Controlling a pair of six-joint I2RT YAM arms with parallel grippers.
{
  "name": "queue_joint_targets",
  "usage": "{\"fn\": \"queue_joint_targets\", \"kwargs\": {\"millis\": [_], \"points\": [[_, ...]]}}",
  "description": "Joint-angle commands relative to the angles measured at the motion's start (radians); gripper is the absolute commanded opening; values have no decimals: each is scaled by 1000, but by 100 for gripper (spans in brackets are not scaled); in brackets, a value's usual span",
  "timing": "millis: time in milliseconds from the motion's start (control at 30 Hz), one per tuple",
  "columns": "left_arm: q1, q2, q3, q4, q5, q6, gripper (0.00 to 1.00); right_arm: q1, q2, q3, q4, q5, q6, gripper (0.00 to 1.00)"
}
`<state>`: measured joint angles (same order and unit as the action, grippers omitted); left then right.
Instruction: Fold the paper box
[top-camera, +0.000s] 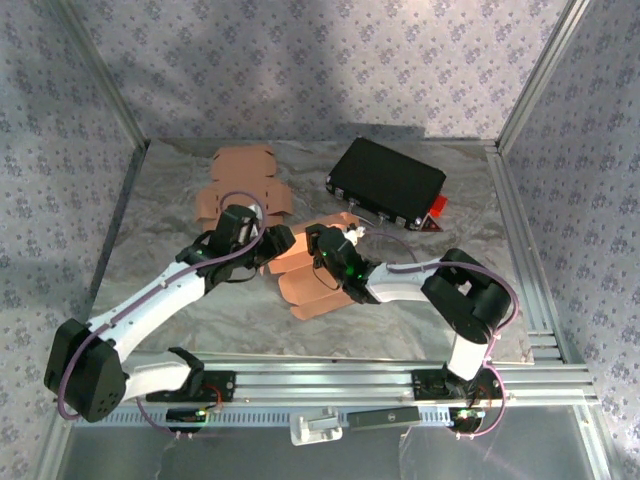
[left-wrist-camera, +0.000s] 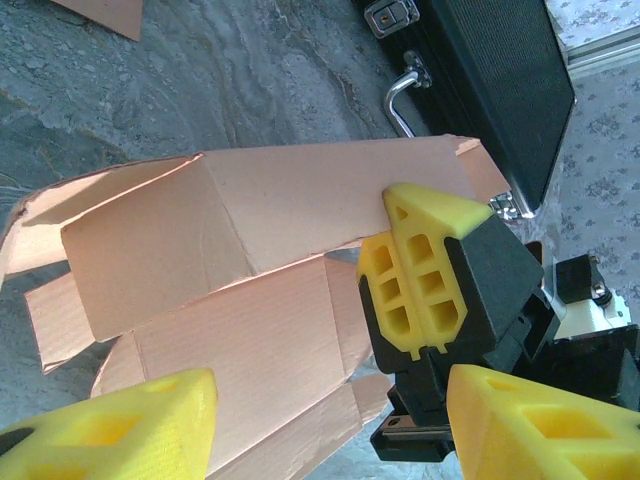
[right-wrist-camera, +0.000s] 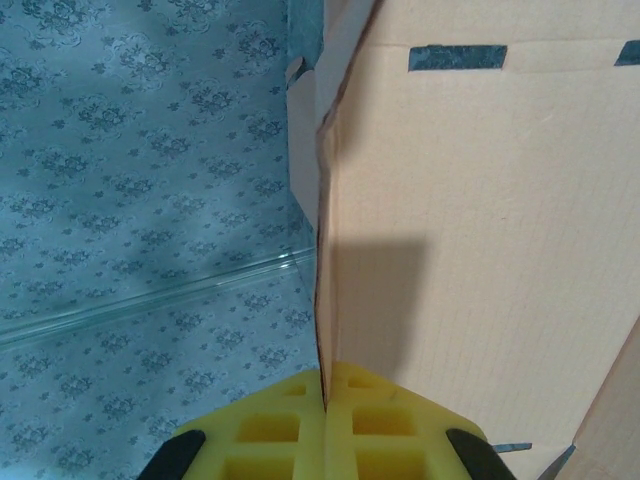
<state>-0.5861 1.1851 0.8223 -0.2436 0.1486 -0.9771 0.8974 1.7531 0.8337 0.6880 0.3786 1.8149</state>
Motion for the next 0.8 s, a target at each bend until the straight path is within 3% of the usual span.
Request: {"fn": "queue_joint_targets", "kwargs": {"millis": [0,67,433,533,667,767], "points": [[5,-50,39,-39,-38,21,62,5,6,-7,5,16,15,0],[11,-59,41,-76,-81,34,65,6,7,-8,10,17,16,0],[40,118,87,60,17,35,70,21,10,-13,26,23,24,0],[25,147,110,70,24,37,68,22,7,-20,40,29,27,0],[17,149,91,100,35,30,55,24,8,-30,63,36,34,0],[18,75,78,42,-10,52,64,21,3,-40,63,49,32,0]]}}
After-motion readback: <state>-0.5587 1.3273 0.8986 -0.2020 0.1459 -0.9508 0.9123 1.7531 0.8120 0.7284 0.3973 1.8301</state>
